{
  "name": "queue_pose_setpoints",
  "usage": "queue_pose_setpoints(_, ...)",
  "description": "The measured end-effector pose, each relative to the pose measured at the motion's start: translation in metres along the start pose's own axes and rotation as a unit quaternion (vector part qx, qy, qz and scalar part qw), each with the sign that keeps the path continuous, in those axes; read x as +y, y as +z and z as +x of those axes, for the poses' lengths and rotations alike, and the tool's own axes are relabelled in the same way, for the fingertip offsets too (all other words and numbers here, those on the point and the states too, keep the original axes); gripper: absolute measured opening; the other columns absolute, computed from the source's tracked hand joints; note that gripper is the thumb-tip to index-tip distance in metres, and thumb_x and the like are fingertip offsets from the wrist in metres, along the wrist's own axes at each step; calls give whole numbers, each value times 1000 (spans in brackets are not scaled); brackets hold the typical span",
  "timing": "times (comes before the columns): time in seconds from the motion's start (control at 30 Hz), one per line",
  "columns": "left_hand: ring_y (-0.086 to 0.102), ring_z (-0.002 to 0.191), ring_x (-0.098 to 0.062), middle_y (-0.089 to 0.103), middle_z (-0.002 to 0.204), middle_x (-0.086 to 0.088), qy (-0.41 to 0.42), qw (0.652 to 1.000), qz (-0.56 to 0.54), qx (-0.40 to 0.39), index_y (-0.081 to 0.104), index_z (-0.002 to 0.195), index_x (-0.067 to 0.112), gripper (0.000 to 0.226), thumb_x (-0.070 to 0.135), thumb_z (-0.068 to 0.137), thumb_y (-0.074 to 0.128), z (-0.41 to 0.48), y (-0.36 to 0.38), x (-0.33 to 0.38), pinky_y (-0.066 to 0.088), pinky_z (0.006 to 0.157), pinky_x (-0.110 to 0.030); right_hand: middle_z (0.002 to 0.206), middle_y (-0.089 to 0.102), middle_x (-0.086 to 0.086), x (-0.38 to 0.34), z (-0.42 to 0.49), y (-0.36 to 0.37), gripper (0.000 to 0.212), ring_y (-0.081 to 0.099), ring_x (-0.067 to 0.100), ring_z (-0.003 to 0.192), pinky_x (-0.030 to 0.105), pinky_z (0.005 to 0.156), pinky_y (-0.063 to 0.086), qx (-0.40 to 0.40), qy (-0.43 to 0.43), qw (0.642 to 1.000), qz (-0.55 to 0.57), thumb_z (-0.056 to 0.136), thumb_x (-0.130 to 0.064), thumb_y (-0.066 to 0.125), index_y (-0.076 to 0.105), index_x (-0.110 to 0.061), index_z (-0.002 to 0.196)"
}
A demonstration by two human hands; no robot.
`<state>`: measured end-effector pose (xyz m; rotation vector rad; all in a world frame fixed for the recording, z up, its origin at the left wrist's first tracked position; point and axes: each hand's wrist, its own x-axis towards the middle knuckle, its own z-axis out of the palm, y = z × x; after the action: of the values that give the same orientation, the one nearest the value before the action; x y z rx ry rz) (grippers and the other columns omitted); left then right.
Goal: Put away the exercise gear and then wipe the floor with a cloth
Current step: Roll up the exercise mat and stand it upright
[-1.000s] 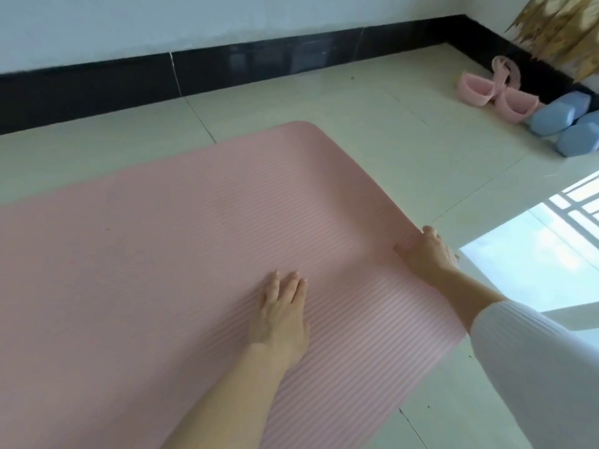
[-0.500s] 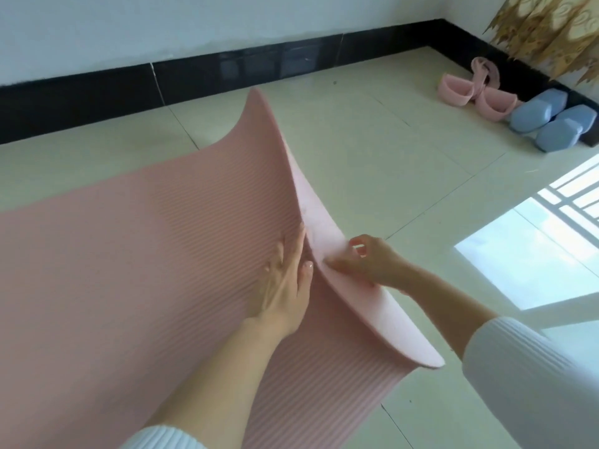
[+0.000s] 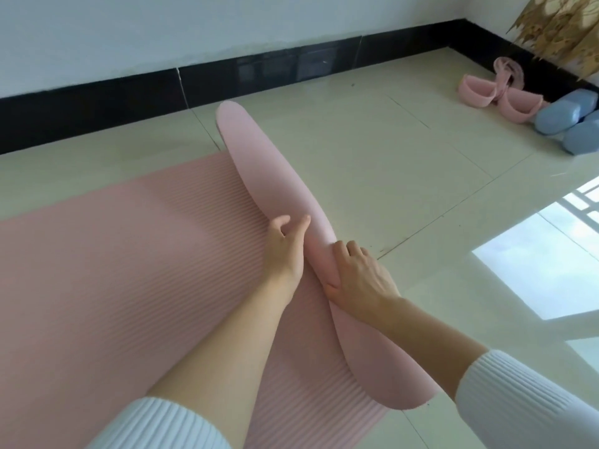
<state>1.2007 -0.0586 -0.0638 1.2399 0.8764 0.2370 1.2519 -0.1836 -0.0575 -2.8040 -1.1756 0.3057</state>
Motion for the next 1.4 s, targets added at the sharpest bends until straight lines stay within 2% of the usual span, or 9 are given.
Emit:
queue_pose_setpoints(0.17,54,113,-12,53,127,8,-22,1000,10,13,31,138,35,90,47,64,80,0,-33,-10,46,98,-33,125,38,-6,-13,-14,6,55,42,18,108,34,85,45,-38,-45,986,154,75,-35,64,47,-28,127)
queue_pose_setpoints(0.4,64,105,-23,66,117,3,-93,994,-53,-19,36,131,40,92,28,54,85,-4,-71,-19,49,97,-47,107,54,-11,-45,-3,-9,16,49,9,100,18,76,38,-16,-4,953,301,85,-20,58,69,-28,94)
queue_pose_setpoints(0.53,63,107,-22,66,118,1,-110,992,-45,-39,32,141,34,85,15,73,80,-9,-101,-31,48,99,-45,118,49,-1,-50,2,-11,43,58,12,85,14,63,44,-23,87,929,358,85,-9,57,52,-22,126)
queue_pose_setpoints(0.67,64,99,-18,64,107,2,-54,998,32,27,30,142,41,84,15,78,77,-28,-129,-45,52,82,-33,103,56,4,-61,5,-13,48,61,19,69,37,75,54,-129,157,891,406,76,-9,71,57,-10,122)
queue_pose_setpoints(0.77,62,93,-8,55,107,6,64,984,129,100,34,140,48,86,6,76,75,-39,-145,-49,48,79,-21,105,53,-1,-84,5,-14,36,53,15,90,26,70,47,-131,92,931,328,69,-23,81,67,-21,102)
queue_pose_setpoints(1.07,66,74,-14,71,88,1,-108,990,-93,-2,70,100,25,21,36,83,63,-76,-209,-47,53,74,-33,114,64,-16,-153,-5,-18,16,55,2,108,21,81,44,-175,21,877,447,84,-28,66,76,-27,97)
queue_pose_setpoints(1.23,63,95,-14,59,108,3,-39,986,-57,151,47,127,41,64,18,75,77,-96,-238,-50,56,78,-30,107,63,5,-172,-4,-20,45,63,20,99,47,85,55,-187,83,822,531,87,-9,58,51,-17,131)
queue_pose_setpoints(1.33,60,90,-15,59,105,2,17,978,9,206,59,106,38,50,3,73,74,-105,-254,-53,53,77,-32,102,58,12,-188,-7,-16,36,59,23,82,40,79,59,-246,107,778,568,87,2,55,53,3,123)
queue_pose_setpoints(1.4,61,78,-14,66,100,-2,9,977,-21,210,64,99,31,36,1,78,66,-116,-267,-52,50,66,-25,96,59,9,-202,-10,-9,26,56,18,78,33,76,58,-254,71,808,527,87,-2,58,66,-3,112)
